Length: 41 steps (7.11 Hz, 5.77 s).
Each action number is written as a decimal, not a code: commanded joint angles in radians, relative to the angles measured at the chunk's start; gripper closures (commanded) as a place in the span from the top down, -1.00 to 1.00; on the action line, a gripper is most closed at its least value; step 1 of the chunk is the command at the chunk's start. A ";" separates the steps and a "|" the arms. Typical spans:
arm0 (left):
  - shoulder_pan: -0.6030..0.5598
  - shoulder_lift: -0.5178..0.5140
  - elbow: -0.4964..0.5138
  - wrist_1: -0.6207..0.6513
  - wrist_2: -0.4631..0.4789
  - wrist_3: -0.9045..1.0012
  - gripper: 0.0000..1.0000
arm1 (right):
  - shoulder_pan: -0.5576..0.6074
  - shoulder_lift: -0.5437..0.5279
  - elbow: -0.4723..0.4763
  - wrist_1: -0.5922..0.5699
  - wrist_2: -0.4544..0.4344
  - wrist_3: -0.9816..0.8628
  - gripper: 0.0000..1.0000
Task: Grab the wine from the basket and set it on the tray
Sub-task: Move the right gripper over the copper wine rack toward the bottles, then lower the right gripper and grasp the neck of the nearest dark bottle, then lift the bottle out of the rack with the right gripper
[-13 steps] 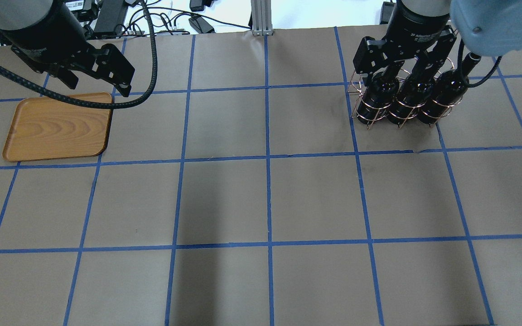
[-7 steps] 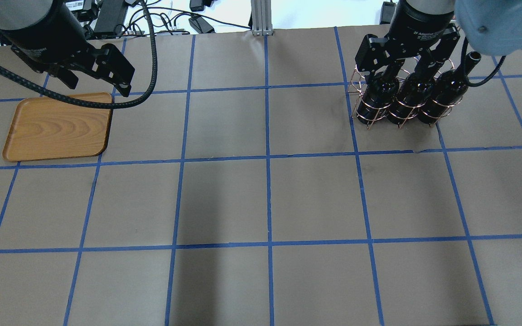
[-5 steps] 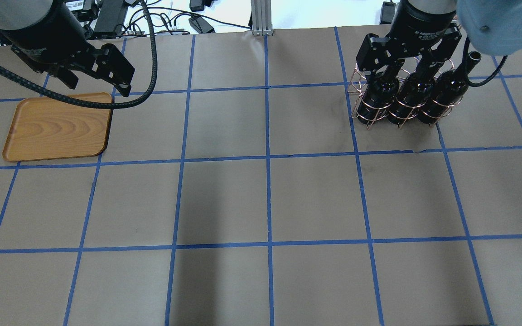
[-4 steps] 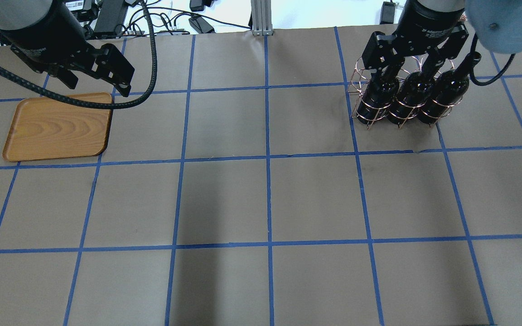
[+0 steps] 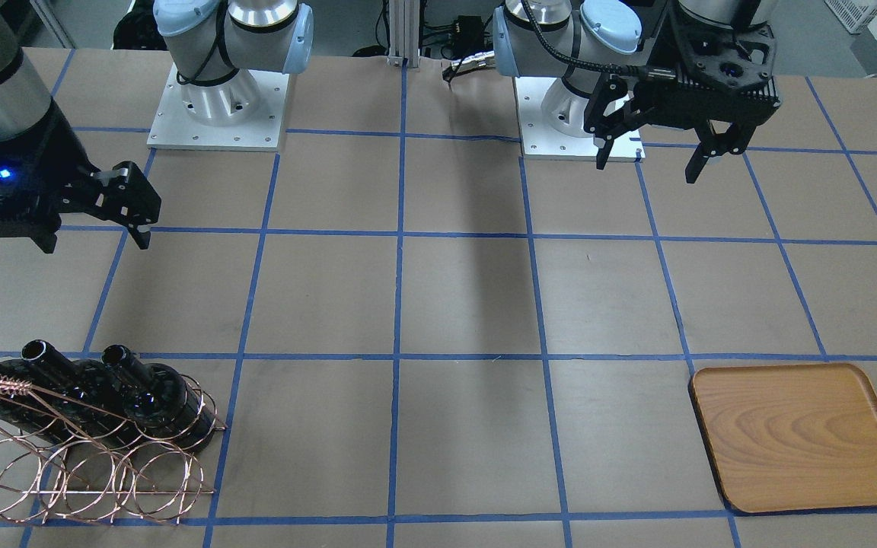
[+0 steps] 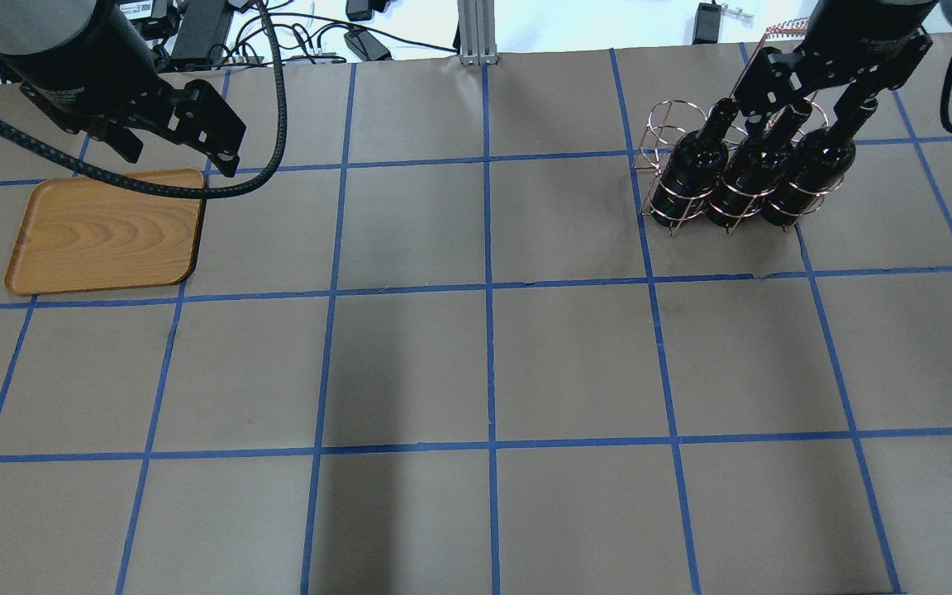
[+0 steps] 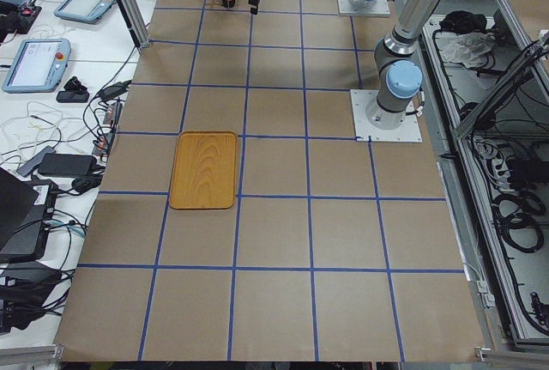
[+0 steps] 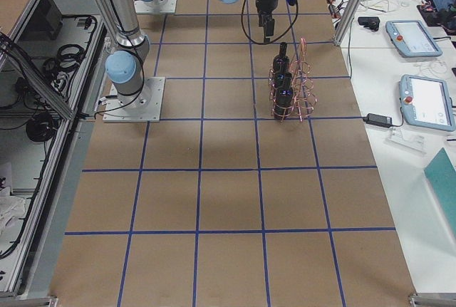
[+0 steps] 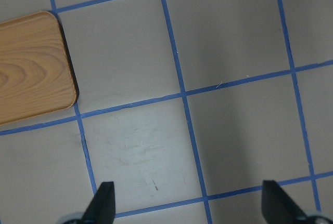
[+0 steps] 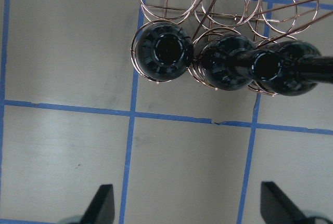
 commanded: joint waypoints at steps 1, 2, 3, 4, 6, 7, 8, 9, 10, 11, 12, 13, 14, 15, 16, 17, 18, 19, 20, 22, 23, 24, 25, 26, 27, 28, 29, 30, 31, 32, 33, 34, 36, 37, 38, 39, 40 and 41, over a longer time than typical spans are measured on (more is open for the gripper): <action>0.000 0.001 0.000 -0.001 0.000 0.000 1.00 | -0.062 0.030 0.005 -0.115 0.013 -0.120 1.00; 0.000 0.000 0.000 -0.001 -0.002 0.000 1.00 | -0.066 0.062 0.006 -0.167 0.010 -0.146 0.99; 0.000 0.000 0.000 -0.001 -0.002 0.000 1.00 | -0.066 0.082 0.008 -0.189 0.015 -0.136 0.98; 0.000 0.000 0.000 -0.001 -0.002 0.000 1.00 | -0.066 0.096 0.020 -0.191 0.015 -0.136 0.85; 0.000 0.000 -0.002 -0.001 -0.002 0.000 1.00 | -0.066 0.116 0.060 -0.240 0.015 -0.136 0.77; 0.000 0.004 -0.014 0.004 -0.002 0.000 1.00 | -0.066 0.133 0.067 -0.277 0.015 -0.136 0.70; 0.000 0.009 -0.019 0.005 -0.002 0.000 1.00 | -0.066 0.149 0.068 -0.310 0.015 -0.137 0.70; 0.000 0.009 -0.019 0.005 -0.002 0.000 1.00 | -0.066 0.157 0.068 -0.330 0.015 -0.134 0.69; 0.000 0.009 -0.020 0.005 -0.002 0.000 1.00 | -0.066 0.163 0.068 -0.347 0.015 -0.134 0.62; 0.000 0.009 -0.020 0.007 -0.002 0.000 1.00 | -0.066 0.163 0.068 -0.346 0.016 -0.133 0.44; 0.000 0.009 -0.020 0.007 -0.002 0.000 1.00 | -0.066 0.163 0.068 -0.344 0.026 -0.121 0.44; 0.000 0.009 -0.020 0.007 -0.002 0.000 1.00 | -0.066 0.163 0.068 -0.344 0.051 -0.114 0.42; 0.000 0.009 -0.020 0.007 -0.002 0.000 1.00 | -0.066 0.163 0.068 -0.343 0.052 -0.114 0.28; 0.000 0.009 -0.020 0.007 -0.002 0.000 1.00 | -0.066 0.163 0.068 -0.343 0.052 -0.114 0.19; 0.000 0.009 -0.019 0.007 -0.002 0.000 1.00 | -0.066 0.163 0.068 -0.343 0.053 -0.116 0.09; 0.000 0.009 -0.020 0.007 -0.002 0.000 1.00 | -0.066 0.165 0.068 -0.344 0.052 -0.116 0.01; 0.000 0.009 -0.020 0.007 -0.002 0.000 1.00 | -0.066 0.165 0.066 -0.346 0.052 -0.116 0.01; 0.000 0.009 -0.020 0.007 -0.002 0.000 1.00 | -0.066 0.165 0.066 -0.346 0.052 -0.116 0.01; 0.000 0.009 -0.020 0.007 -0.002 0.000 1.00 | -0.066 0.167 0.066 -0.346 0.052 -0.116 0.01; 0.000 0.009 -0.020 0.007 -0.002 0.000 1.00 | -0.066 0.168 0.066 -0.346 0.053 -0.116 -0.40; 0.000 0.009 -0.020 0.007 -0.002 0.000 1.00 | -0.066 0.168 0.058 -0.346 0.052 -0.116 -0.86; 0.000 0.009 -0.020 0.007 -0.002 0.000 1.00 | -0.066 0.167 0.057 -0.343 0.050 -0.117 -1.00; 0.000 0.009 -0.020 0.006 -0.002 0.000 1.00 | -0.066 0.165 0.055 -0.338 0.050 -0.119 -1.00; 0.000 0.009 -0.020 0.007 -0.002 0.000 1.00 | -0.066 0.163 0.055 -0.335 0.052 -0.119 -1.00; 0.000 0.009 -0.020 0.007 -0.002 0.000 1.00 | -0.066 0.157 0.051 -0.334 0.052 -0.119 -1.00; 0.000 0.009 -0.020 0.007 -0.002 0.000 1.00 | -0.063 0.153 0.025 -0.311 0.050 -0.116 -1.00; 0.000 0.009 -0.020 0.007 -0.002 0.000 1.00 | -0.058 0.141 -0.029 -0.230 0.050 -0.114 -1.00; 0.000 0.009 -0.020 0.007 -0.002 0.000 1.00 | -0.055 0.110 -0.087 -0.115 0.052 -0.113 -1.00; 0.000 0.009 -0.020 0.007 -0.002 0.000 1.00 | -0.050 0.069 -0.113 -0.040 0.052 -0.090 -1.00; 0.000 0.009 -0.020 0.007 -0.002 0.000 1.00 | -0.049 0.032 -0.117 0.009 0.052 -0.087 -1.00; 0.000 0.009 -0.020 0.007 0.000 0.000 1.00 | -0.041 0.003 -0.120 0.056 0.052 -0.072 -1.00; 0.000 0.012 -0.020 0.007 0.000 0.000 1.00 | -0.023 -0.020 -0.121 0.100 0.052 -0.027 -1.00; 0.000 0.012 -0.020 0.006 0.000 0.000 1.00 | 0.072 -0.036 -0.121 0.130 0.049 0.126 -1.00; 0.000 0.012 -0.020 0.005 0.000 0.002 1.00 | 0.145 -0.028 -0.120 0.134 0.052 0.259 -1.00; 0.000 0.014 -0.020 0.005 0.000 0.002 1.00 | 0.225 -0.009 -0.118 0.124 0.055 0.389 -1.00; 0.000 0.015 -0.020 0.005 0.000 0.003 1.00 | 0.296 0.019 -0.112 0.079 0.056 0.480 -1.00; 0.000 0.017 -0.019 0.007 0.003 0.003 1.00 | 0.360 0.056 -0.106 0.014 0.056 0.584 -1.00; 0.011 0.020 -0.017 -0.001 0.003 0.006 1.00 | 0.428 0.096 -0.104 -0.040 0.052 0.660 -1.00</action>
